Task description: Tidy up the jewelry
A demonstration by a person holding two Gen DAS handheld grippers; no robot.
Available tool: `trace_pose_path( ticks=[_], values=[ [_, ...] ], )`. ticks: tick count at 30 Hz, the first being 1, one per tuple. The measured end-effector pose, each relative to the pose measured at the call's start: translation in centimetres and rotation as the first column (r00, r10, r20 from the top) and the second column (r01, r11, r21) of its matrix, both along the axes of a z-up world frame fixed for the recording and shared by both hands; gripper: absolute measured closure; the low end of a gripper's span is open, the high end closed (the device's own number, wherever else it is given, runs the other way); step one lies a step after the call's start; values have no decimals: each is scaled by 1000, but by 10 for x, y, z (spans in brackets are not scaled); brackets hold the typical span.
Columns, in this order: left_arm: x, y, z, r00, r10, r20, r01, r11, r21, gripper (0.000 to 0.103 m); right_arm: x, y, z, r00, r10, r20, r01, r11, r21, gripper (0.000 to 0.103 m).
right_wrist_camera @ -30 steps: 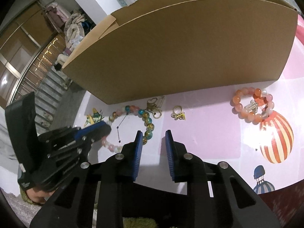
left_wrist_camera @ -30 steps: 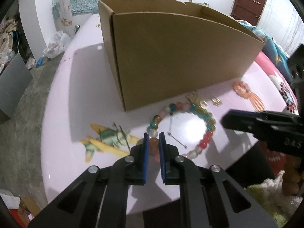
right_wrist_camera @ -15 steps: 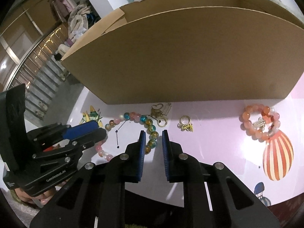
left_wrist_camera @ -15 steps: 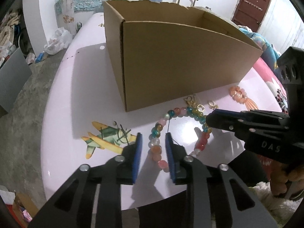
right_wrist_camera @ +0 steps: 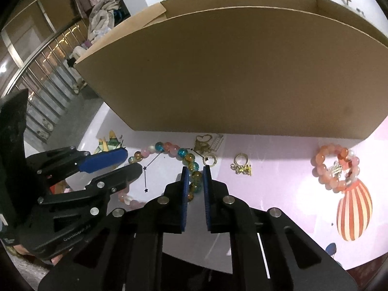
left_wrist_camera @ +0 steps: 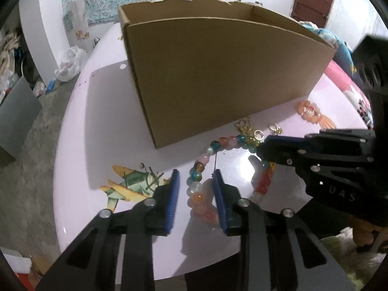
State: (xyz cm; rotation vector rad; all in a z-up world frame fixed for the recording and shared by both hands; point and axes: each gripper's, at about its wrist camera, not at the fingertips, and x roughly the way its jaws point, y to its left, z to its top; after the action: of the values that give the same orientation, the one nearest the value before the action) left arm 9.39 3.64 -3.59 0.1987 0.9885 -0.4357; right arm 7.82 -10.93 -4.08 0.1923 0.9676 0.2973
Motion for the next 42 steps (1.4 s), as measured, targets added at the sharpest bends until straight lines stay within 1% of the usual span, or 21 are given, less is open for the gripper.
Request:
trace_pose_path(
  ticks=[2,3,7,13,17,20,22,25,28,31,32,35,37,39,40,42],
  values=[
    [-1,-3,0,1000,-10,15,10,1000,20,93,1,1,1,1000,0,5,0,1000,1,95],
    [-1,-4,-1,1000,-13,19,12,1000,26,94,2,0,1,1000,-1,7,1,1000,3,95],
    [-2,-3,4,999,-14,29,14,1000,11,94,-2,-2,6,1000,-8,28,8,1000,15,96],
    [-11,0,25,997,-19,73,20,1000,-13,94,-9,-3,17,998,-5,61,4,1000,19,96],
    [-17,6,49,994,-23,108,29,998,-50,94,-20,-6,31,995,0,95,-2,1000,20,96],
    [-21,9,70,989,-32,144,43,996,-81,94,-27,-10,49,989,-3,146,1,1000,19,96],
    [-23,10,87,984,-37,175,55,994,-99,94,-33,-11,66,980,-6,199,4,1000,12,96],
    [-24,9,120,968,-52,246,87,987,-135,94,-37,-17,95,959,-6,283,-2,1000,29,96],
    [-19,6,145,946,-65,318,117,983,-145,94,-33,-29,118,936,-2,353,-10,999,34,96],
    [-3,-1,166,918,-65,392,128,982,-136,94,-15,-38,137,919,-1,394,-19,999,48,96],
    [1,-3,169,914,-66,401,130,982,-135,94,-4,-42,141,916,2,401,-27,998,55,96],
    [27,-10,169,919,-70,387,133,981,-139,94,21,-47,141,926,8,377,-37,997,72,96],
    [48,-16,159,932,-76,355,125,985,-117,94,40,-52,134,944,16,328,-50,994,95,96],
    [63,-18,146,948,-72,311,112,987,-113,94,60,-55,120,968,15,252,-45,993,112,96],
    [74,-19,136,960,-72,271,104,989,-108,94,64,-55,115,974,22,227,-50,992,115,96],
    [86,-21,120,974,-63,218,86,992,-96,94,78,-55,98,989,31,145,-49,991,121,96]
  ],
)
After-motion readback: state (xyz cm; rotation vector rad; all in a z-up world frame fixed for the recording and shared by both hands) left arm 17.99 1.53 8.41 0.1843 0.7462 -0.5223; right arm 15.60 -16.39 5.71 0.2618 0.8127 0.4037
